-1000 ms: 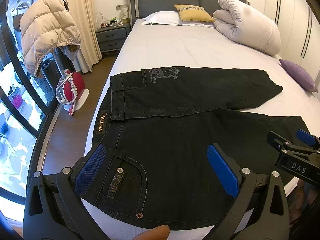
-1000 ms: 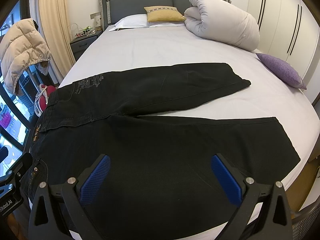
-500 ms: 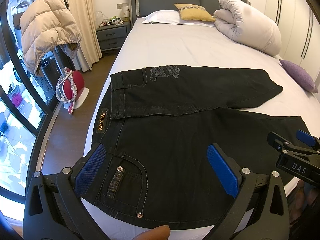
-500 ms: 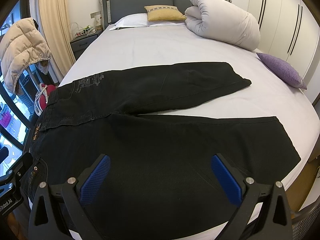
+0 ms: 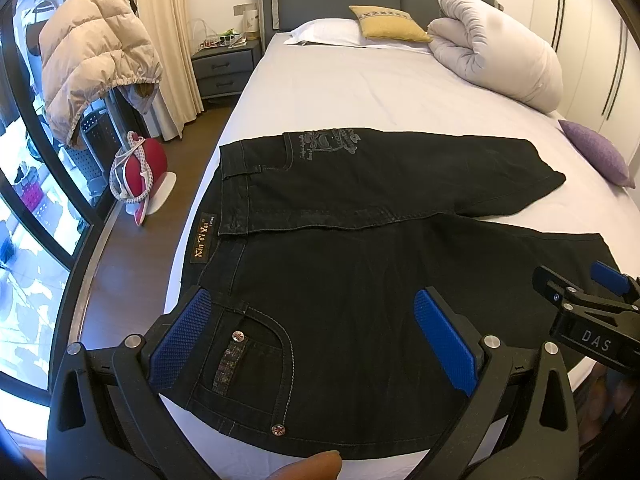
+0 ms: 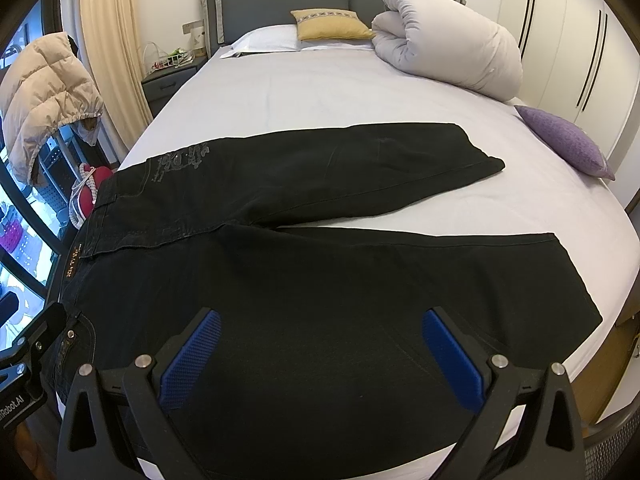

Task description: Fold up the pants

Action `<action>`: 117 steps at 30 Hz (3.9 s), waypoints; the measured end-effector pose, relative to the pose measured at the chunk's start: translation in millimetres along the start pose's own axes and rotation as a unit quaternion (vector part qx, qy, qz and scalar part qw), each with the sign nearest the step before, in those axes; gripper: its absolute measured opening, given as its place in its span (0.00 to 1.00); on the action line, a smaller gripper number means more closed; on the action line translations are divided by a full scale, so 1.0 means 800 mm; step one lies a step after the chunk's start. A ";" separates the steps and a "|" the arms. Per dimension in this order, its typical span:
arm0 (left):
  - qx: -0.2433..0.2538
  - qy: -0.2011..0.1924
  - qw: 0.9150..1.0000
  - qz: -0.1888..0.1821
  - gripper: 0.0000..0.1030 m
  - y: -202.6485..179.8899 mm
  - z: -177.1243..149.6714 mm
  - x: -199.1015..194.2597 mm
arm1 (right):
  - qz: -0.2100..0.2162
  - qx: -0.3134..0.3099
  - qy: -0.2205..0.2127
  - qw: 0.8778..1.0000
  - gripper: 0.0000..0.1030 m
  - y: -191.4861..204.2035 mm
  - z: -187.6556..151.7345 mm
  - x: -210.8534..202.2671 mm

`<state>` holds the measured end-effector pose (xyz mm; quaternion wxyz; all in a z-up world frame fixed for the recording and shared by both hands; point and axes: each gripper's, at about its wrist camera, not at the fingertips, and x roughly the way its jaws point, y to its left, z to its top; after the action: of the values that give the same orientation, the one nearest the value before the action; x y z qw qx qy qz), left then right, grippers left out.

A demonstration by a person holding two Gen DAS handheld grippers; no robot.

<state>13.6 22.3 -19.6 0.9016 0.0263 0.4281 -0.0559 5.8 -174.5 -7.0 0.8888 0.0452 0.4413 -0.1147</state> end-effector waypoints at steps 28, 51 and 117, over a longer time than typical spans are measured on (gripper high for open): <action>-0.064 0.013 0.997 -0.033 1.00 0.067 0.055 0.085 | 0.053 -0.035 -0.044 0.997 1.00 0.013 0.096 0.039; 0.180 0.171 0.950 -0.189 0.87 0.111 0.316 0.373 | 0.189 -0.142 -0.027 0.971 0.86 0.034 0.170 0.132; 0.233 0.045 0.955 -0.180 0.04 0.114 0.220 0.198 | 0.362 -0.229 0.168 0.888 0.08 0.167 0.259 0.243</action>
<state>259.2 83.7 -31.0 0.8252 0.1608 0.4412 -0.3140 312.5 -114.8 -38.5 0.7671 0.0160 0.5506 0.3289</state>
